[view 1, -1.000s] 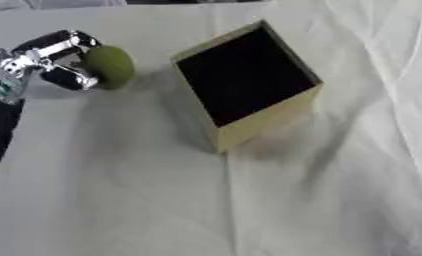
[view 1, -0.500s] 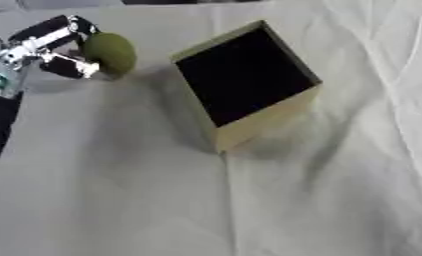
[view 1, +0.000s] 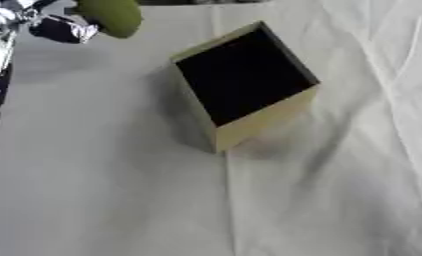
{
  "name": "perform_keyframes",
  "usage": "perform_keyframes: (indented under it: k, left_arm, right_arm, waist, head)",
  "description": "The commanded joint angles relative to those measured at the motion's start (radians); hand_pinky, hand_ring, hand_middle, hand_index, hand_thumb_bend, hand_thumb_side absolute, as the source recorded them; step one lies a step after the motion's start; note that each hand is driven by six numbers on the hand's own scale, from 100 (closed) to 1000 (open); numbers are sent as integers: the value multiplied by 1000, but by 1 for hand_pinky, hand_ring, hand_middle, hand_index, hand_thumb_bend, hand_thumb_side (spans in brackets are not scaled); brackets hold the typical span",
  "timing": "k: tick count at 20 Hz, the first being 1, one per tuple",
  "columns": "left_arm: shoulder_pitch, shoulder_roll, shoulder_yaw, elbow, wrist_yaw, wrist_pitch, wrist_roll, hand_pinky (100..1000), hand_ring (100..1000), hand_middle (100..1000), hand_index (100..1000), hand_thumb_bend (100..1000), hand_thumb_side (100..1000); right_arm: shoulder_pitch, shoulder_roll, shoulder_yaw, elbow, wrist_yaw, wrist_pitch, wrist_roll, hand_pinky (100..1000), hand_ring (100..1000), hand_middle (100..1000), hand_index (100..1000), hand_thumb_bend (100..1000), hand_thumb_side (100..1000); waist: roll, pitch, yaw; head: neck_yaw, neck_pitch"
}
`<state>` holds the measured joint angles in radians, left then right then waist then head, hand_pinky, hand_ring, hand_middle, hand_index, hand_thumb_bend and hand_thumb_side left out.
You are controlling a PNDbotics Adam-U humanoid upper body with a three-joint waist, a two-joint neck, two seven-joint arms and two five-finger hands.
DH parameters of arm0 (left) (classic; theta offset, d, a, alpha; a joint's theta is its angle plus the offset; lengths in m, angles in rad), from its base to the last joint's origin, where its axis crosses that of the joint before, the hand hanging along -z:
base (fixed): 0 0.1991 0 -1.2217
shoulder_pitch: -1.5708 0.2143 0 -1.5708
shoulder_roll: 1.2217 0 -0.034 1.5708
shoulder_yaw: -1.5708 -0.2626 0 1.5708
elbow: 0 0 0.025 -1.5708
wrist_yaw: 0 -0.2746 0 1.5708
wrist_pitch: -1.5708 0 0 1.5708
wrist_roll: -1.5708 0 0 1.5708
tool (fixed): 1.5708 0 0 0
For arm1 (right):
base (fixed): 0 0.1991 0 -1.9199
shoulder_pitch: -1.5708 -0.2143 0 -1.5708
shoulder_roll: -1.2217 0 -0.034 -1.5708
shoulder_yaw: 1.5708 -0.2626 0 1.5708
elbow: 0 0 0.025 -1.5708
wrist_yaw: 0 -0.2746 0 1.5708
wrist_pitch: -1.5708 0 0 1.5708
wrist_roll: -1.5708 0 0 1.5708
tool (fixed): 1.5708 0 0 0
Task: Pick up objects on the table and place them in the box.
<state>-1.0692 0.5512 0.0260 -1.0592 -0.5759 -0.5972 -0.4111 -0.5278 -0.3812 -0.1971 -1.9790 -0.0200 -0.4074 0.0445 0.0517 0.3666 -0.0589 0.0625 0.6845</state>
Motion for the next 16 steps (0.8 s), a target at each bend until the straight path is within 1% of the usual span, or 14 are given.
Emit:
perform_keyframes:
  k: [1,4,5,7,9,12,14,16]
  left_arm:
    - [-37,-1,-16,-99,14,4,14,550,654,540,667,180,100]
    - [-51,-55,-31,-170,0,10,24,568,647,535,662,186,100]
    - [-58,-81,-31,-188,-20,22,29,580,651,534,661,191,100]
    - [-66,-130,-36,-222,-77,45,50,580,637,534,661,204,100]
    - [-68,-180,-47,-247,-160,54,76,575,616,541,667,236,100]
    - [-64,-241,-60,-252,-282,52,125,552,610,541,668,242,100]
    - [-58,-271,-68,-244,-333,43,151,561,619,544,671,237,100]
    - [-52,-296,-75,-228,-361,32,166,562,627,542,669,227,100]
  right_arm:
    - [-16,-19,-13,-21,-5,-2,-14,846,826,607,737,100,438]
    - [-21,-21,-24,-21,-1,-2,-38,846,828,614,741,100,429]
    - [-25,-23,-26,-21,-1,0,-53,848,832,619,744,100,435]
    - [-32,-25,-27,-21,-1,8,-89,854,846,635,751,100,451]
    - [-43,-23,-23,-21,2,12,-125,854,846,643,751,100,441]
    - [-53,-21,-10,-21,23,3,-141,851,840,643,751,100,419]
    - [-57,-18,-4,-21,31,0,-139,850,837,641,749,100,413]
    - [-60,-15,0,-21,34,0,-135,850,837,639,749,100,415]
  waist:
    - [-6,-30,2]
    - [-8,-31,4]
    - [-9,-31,6]
    - [-11,-32,9]
    - [-14,-32,10]
    - [-17,-33,11]
    - [-18,-33,10]
    - [-19,-33,10]
  head:
    - [1,1]
    - [2,4]
    - [0,6]
    - [-8,6]
    - [-12,3]
    - [-11,-1]
    - [-6,-2]
    - [-3,-4]
